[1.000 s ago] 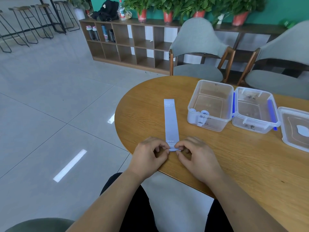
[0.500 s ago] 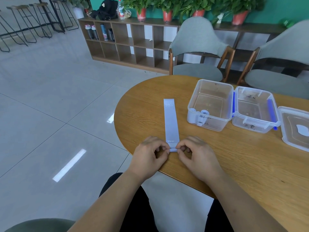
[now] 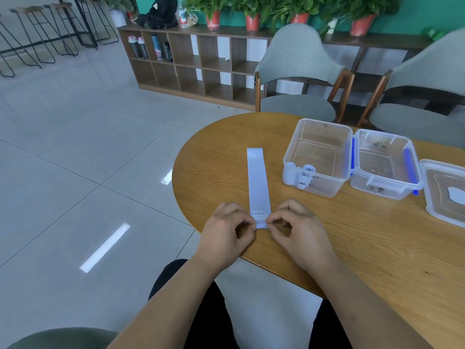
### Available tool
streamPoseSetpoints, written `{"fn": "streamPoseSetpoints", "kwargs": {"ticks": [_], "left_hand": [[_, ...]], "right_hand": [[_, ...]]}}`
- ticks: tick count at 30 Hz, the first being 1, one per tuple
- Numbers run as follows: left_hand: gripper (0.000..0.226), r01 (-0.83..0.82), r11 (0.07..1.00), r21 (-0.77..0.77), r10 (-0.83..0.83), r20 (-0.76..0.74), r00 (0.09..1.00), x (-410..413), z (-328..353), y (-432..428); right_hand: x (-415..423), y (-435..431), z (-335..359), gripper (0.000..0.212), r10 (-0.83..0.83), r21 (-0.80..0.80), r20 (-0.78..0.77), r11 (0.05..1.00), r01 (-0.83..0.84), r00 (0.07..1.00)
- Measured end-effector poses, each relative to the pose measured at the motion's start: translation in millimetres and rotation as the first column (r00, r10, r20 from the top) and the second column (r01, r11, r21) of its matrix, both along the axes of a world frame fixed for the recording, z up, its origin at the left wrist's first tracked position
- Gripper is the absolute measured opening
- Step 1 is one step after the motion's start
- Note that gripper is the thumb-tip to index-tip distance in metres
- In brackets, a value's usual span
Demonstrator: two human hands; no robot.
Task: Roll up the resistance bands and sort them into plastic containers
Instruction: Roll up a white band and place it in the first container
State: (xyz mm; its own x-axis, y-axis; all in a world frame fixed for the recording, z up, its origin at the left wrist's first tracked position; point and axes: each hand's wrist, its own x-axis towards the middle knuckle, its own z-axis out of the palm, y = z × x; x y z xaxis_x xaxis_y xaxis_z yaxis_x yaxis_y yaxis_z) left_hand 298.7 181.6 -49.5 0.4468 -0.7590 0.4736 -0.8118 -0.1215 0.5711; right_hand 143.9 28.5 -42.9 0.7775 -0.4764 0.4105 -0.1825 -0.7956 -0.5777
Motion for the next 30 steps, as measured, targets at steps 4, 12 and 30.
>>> {"fn": "streamPoseSetpoints", "kwargs": {"ticks": [4,12,30], "left_hand": [[0.003,0.004,1.000,0.002,-0.004,0.014,1.000,-0.7,0.1,0.4],[0.006,-0.019,1.000,-0.010,0.019,-0.007,1.000,-0.5,0.4,0.0],[0.004,0.010,0.999,0.031,-0.009,-0.032,0.999,0.6,1.7,0.5]], "right_hand": [[-0.1,1.6,-0.1,0.007,0.008,-0.081,-0.033,0.997,-0.010,0.999],[1.0,1.3,-3.2,0.008,-0.012,-0.111,-0.057,0.994,0.006,0.998],[2.1,1.6,-3.5,0.002,-0.016,-0.106,-0.085,0.994,0.007,0.996]]}}
